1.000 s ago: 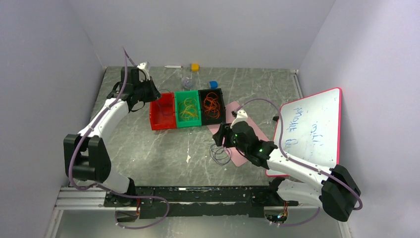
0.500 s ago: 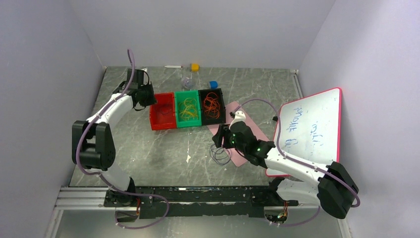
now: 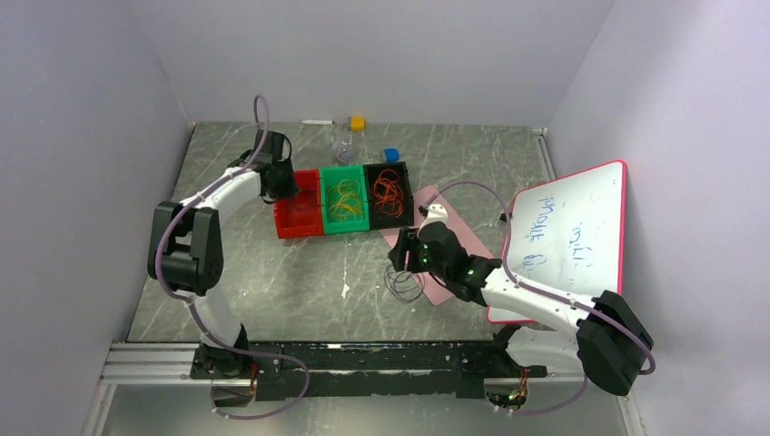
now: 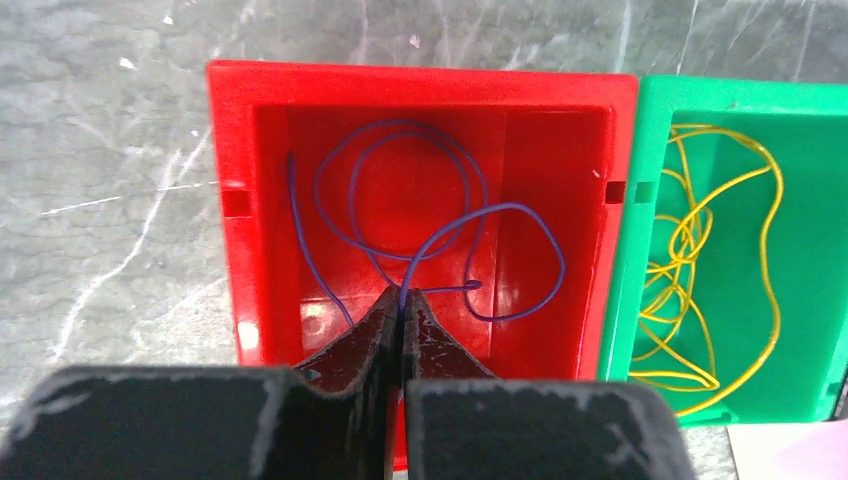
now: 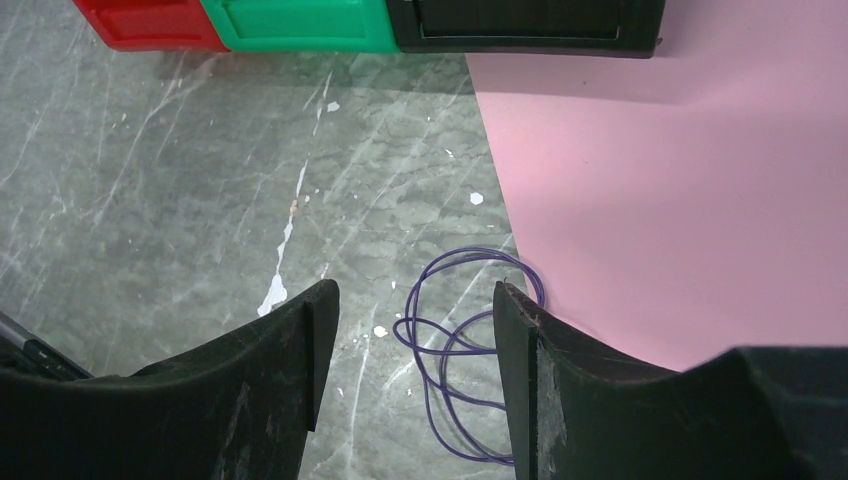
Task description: Untangle the cables
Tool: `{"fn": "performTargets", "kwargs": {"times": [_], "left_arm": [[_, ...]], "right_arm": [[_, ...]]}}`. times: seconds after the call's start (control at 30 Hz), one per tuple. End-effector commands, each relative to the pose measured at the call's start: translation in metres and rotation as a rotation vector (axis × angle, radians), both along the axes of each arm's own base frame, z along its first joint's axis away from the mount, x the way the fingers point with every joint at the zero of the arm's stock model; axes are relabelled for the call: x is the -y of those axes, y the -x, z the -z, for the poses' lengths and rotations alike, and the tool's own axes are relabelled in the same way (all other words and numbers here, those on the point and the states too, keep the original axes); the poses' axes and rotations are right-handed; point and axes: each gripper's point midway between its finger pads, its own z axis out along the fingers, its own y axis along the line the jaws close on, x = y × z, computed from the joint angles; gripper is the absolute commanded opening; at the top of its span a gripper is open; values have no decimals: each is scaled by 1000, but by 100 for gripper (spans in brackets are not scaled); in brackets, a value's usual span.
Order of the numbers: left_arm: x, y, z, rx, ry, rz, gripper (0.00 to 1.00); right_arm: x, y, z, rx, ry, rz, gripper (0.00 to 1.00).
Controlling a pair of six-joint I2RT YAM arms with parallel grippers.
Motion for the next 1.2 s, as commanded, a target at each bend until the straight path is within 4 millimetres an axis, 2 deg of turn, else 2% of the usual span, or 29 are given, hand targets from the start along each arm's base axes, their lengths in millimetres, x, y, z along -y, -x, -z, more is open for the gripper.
{"fn": "performTargets", "kwargs": {"times": [0.0, 0.2, 0.3, 0.43, 0.73, 0.93, 1.07, 1.17], "left_arm": [[-1, -9, 1, 6, -30, -40, 7], [-8, -7, 5, -5, -69, -67, 7], [-6, -8, -2, 12, -53, -58, 10], [4, -10, -29, 95, 2, -19, 26], [10, -4, -97, 280, 48, 43, 49], [19, 22, -125, 347, 80, 137, 52], [48, 51, -126, 345, 150, 224, 53], [80, 77, -122, 334, 219, 303, 54]], "right_arm": [[-4, -5, -13, 18, -26, 9, 62], [-3, -5, -12, 18, -23, 12, 62], [-4, -5, -11, 16, -23, 9, 62], [-5, -5, -12, 17, -28, 8, 62], [3, -8, -21, 43, -38, 53, 62], [36, -6, -12, -13, 36, 212, 62], [47, 3, 1, -71, 91, 238, 62], [45, 9, 8, -115, 120, 186, 62]]}}
